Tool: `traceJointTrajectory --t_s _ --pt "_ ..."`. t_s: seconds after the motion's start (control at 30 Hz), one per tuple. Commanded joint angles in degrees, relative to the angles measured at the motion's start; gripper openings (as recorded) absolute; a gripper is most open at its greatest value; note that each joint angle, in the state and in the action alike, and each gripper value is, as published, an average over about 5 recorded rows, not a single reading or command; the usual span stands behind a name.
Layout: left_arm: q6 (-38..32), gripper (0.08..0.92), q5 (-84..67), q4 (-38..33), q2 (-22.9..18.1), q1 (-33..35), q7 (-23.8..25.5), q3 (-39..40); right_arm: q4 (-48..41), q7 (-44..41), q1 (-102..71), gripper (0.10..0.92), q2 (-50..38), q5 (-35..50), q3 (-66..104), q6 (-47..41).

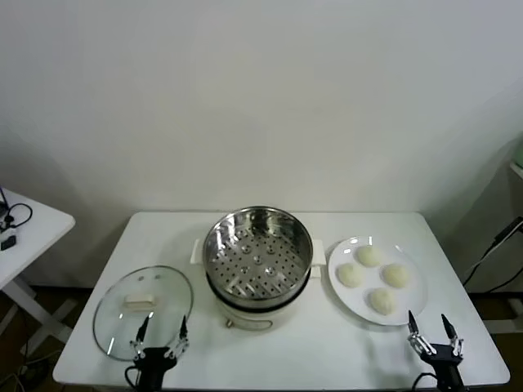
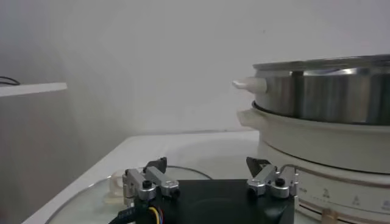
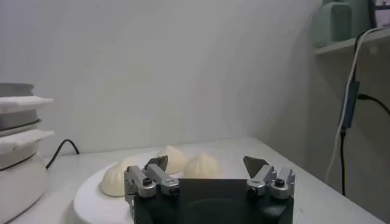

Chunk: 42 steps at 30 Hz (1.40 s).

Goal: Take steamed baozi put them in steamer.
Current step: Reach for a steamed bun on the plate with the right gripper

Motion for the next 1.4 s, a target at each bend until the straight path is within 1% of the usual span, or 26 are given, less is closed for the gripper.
traceJointTrajectory --t_s 0.03,0.07,0.17,0.23,0.27,0.33,0.4,0.43,0.5,0.57,0.63,0.7,0.8,0.9,1.03,1.4 --pt "-0.1 0.823 0.4 0.1 0.0 0.1 0.0 0.1 8.1 -0.8 7.5 0.823 -3.8 3.2 3.3 -23.7" --pt "-0.1 0.823 0.5 0.1 0.0 0.1 -0.1 0.1 8.1 -0.5 9.2 0.823 -4.2 4.0 3.3 -25.3" --pt "-0.4 0.823 0.8 0.3 0.2 0.3 -0.1 0.3 8.1 -0.4 18.6 0.823 -7.6 8.9 2.7 -35.2" --pt "-0.6 0.823 1.0 0.4 0.3 0.3 -0.1 0.4 7.1 -4.5 24.1 0.823 -11.3 9.4 1.3 -42.5" --pt "-0.7 0.823 1.1 0.5 0.3 0.2 -0.1 0.5 6.5 -7.4 26.4 0.823 -13.5 7.7 0.3 -46.1" --pt "-0.8 0.823 1.2 0.6 0.3 0.1 -0.1 0.7 4.8 -14.2 29.9 0.823 -18.6 1.5 -1.9 -52.1" --pt "-0.8 0.823 1.3 0.6 0.4 -0.1 -0.1 0.8 2.9 -22.3 32.5 0.823 -24.6 -7.7 -4.7 -54.0" --pt "-0.8 0.823 1.3 0.5 0.4 -0.1 -0.1 0.9 2.0 -26.6 33.5 0.823 -27.7 -12.5 -6.0 -53.4" --pt "-0.8 0.823 1.3 0.3 0.5 -0.1 -0.1 0.9 0.0 -35.1 35.2 0.823 -33.0 -23.8 -8.5 -48.7" --pt "-0.9 0.823 1.5 0.3 0.6 -0.1 0.0 1.0 -2.4 -41.2 37.4 0.823 -37.6 -34.5 -11.3 -42.1" --pt "-1.0 0.823 1.6 0.4 0.7 0.0 0.0 1.1 -5.0 -46.2 41.5 0.823 -41.7 -43.1 -16.1 -36.1" --pt "-1.2 0.823 1.8 0.6 0.7 -0.1 0.0 1.2 -7.0 -49.7 47.4 0.823 -45.1 -46.3 -23.1 -32.6" --pt "-1.5 0.823 2.3 1.1 0.7 -0.3 0.0 1.5 -9.5 -55.1 58.2 0.823 -48.5 -45.8 -35.4 -29.2" --pt "-1.8 0.823 2.8 1.7 0.6 -0.7 0.0 1.9 -11.5 -58.9 68.9 0.823 -48.6 -44.3 -47.5 -27.7" --pt "-2.4 0.823 3.3 2.6 0.5 -0.9 0.0 2.2 -15.0 -60.7 80.9 0.823 -44.5 -42.2 -61.8 -28.1" --pt "-2.8 0.823 3.8 2.9 0.2 -0.5 0.1 2.6 -29.5 -61.1 96.6 0.823 -27.6 -41.9 -78.1 -27.4"
